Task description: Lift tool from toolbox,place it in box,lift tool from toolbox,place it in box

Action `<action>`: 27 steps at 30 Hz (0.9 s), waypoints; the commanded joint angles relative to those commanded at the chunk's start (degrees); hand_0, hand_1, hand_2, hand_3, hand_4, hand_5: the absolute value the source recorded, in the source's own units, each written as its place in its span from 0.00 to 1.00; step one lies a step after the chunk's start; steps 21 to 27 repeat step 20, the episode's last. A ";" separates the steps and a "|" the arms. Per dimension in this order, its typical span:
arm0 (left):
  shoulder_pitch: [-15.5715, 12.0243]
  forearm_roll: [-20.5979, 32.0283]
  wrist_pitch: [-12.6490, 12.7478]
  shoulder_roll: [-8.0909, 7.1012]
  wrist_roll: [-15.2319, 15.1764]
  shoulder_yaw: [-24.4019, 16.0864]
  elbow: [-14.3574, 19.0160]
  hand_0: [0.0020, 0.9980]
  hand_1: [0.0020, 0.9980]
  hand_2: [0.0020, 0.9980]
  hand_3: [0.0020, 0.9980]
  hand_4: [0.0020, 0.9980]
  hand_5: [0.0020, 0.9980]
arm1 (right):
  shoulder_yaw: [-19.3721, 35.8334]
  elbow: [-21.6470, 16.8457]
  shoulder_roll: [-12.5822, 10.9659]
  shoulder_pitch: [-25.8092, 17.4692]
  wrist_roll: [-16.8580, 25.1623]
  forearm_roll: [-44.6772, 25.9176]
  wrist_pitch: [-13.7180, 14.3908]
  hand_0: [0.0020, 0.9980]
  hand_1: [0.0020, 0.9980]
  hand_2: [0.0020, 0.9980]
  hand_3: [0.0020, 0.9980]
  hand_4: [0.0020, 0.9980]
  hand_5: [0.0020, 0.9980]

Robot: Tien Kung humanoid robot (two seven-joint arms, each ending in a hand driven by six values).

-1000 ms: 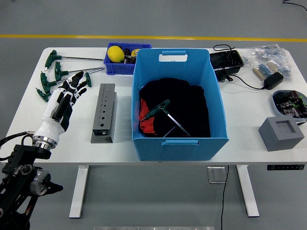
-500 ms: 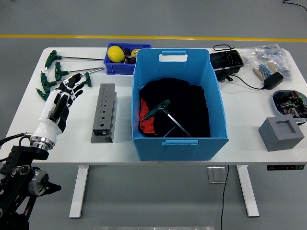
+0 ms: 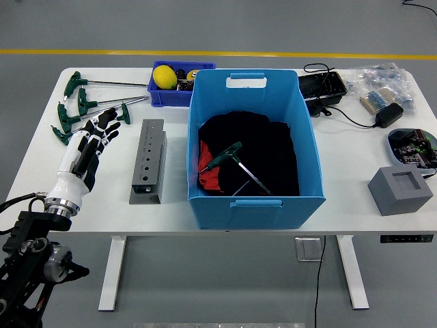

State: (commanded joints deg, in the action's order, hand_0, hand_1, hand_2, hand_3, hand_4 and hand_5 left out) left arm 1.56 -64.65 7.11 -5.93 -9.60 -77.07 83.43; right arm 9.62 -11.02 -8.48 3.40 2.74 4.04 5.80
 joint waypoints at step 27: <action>-0.10 -0.23 0.30 0.01 0.15 1.68 -0.10 0.85 0.87 0.92 0.83 0.93 0.85 | -0.59 -0.07 -0.20 -0.14 -0.09 0.10 -0.06 0.67 0.65 0.71 0.58 0.78 0.72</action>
